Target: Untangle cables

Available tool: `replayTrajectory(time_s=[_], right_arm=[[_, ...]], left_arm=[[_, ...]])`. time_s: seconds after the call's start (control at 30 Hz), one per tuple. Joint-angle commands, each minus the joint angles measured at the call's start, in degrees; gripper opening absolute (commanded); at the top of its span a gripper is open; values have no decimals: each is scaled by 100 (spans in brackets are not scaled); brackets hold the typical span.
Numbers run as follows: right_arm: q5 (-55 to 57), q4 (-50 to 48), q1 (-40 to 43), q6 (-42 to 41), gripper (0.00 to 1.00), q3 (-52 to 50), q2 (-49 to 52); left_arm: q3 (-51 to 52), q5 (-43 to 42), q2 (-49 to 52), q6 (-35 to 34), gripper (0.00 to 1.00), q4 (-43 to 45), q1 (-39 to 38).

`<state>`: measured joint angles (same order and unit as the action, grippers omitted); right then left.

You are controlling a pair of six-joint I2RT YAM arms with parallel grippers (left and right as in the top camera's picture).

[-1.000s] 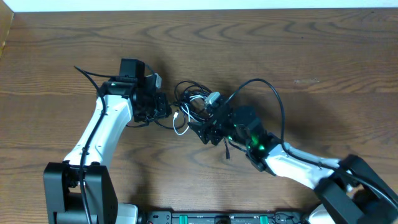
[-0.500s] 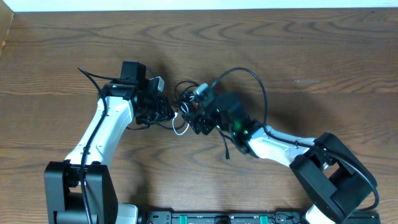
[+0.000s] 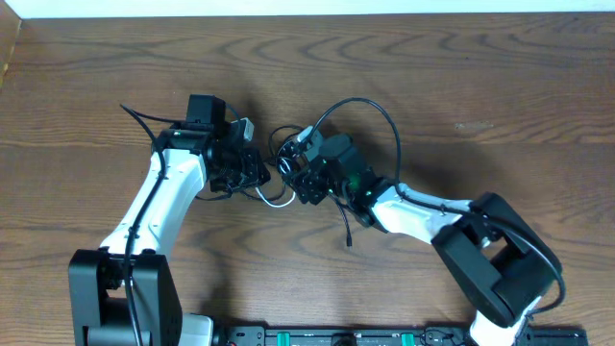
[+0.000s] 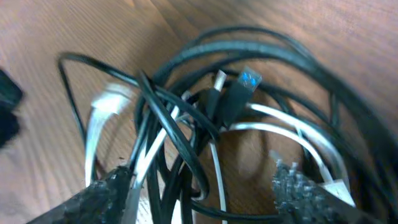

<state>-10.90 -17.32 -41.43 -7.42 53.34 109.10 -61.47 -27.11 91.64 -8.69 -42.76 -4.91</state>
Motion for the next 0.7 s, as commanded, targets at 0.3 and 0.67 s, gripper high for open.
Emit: replayTrajectory(time_s=[0.3,0.67], right_arm=[[33,-72,66,-577,1,48,74],[-2050,-494,358,-1322,1,50,74]], left_arm=[[-2,-81,11,116,30,136,24],[131,-98,11,44,30,822,7]])
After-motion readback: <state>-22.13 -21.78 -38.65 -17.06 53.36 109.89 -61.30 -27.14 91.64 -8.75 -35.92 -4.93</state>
